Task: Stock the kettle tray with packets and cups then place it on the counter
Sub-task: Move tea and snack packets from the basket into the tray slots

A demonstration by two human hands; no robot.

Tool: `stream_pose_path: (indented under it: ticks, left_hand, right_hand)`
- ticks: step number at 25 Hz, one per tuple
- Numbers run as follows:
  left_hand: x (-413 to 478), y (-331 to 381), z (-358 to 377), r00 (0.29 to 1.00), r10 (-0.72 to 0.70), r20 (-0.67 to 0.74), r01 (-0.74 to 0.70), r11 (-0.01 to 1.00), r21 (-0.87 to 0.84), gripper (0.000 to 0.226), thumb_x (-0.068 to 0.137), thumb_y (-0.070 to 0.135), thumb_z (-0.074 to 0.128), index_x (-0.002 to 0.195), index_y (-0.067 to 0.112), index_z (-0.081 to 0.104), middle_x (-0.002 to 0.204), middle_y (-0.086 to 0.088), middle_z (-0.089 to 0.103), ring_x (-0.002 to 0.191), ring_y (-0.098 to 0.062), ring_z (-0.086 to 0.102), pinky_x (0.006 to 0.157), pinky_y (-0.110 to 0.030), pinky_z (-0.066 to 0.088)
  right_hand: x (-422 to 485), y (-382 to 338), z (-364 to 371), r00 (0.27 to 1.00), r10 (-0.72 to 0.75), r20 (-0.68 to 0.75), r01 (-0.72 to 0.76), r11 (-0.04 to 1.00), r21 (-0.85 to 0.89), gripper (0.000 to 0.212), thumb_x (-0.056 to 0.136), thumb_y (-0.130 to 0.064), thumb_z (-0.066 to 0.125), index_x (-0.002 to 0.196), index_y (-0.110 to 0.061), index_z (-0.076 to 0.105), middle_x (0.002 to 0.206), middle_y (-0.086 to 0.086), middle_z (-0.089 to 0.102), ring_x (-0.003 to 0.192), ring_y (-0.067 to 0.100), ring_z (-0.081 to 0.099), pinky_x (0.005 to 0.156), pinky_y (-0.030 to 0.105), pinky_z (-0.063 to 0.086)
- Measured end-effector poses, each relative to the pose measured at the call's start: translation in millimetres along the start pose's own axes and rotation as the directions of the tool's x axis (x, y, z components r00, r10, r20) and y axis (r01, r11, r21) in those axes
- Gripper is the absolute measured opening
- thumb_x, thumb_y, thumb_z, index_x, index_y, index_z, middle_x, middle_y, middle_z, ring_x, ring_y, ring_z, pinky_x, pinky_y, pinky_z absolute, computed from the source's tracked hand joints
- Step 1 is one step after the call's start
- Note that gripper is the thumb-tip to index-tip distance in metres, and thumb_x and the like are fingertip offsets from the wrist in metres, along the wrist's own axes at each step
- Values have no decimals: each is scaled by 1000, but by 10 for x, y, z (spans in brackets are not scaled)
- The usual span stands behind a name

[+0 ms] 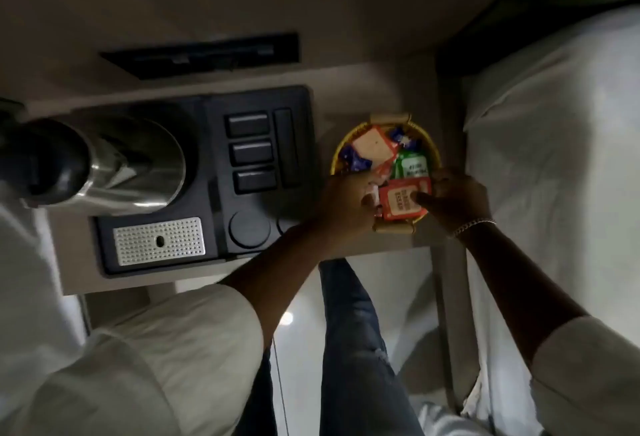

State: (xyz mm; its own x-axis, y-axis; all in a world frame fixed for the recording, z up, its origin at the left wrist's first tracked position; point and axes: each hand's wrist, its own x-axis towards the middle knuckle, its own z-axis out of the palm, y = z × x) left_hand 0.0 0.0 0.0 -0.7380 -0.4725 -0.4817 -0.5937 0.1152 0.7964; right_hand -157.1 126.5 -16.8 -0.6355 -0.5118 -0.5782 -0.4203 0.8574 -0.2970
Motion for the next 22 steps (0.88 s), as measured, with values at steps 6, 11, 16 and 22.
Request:
stream_pose_path:
  ticks: [6,11,16,22]
  left_hand:
    - [446,-227,553,995,96,-10,-95,994,51,31,82,12,68,112,11,60,115,-11,65,108,-23,61,84,-28,53]
    - [466,-210,589,991,96,98,-107,988,112,38,81,16,69,116,9,58,122,-13,61,117,-26,55,97,-36,47]
    - [460,-152,328,988,120,-93,-122,992,-18,3,84,7,65,86,5,66,91,-9,72,91,-22,67,77,-22,49]
    - [388,-422,-446,968,-53,-244,6,982,-190,3,89,14,62,88,11,63,81,4,64,69,-1,62,54,-10,47]
  right_hand:
    - [1,178,389,980,41,-197,-31,998,52,55,62,-42,82,105,-13,62,101,9,68,86,18,60,74,29,47]
    - [-39,29,293,991,80,-109,-70,993,95,39,71,-27,78,101,-8,65,106,14,69,92,26,66,74,23,43]
    - [-90,-272,-56,987,-82,-136,118,952,281,24,73,-25,77,90,-10,69,91,6,72,78,11,67,63,15,51]
    - [231,-926,-98,985,-161,-64,173,881,440,41,74,-22,77,110,-11,61,107,2,69,91,6,67,73,19,56]
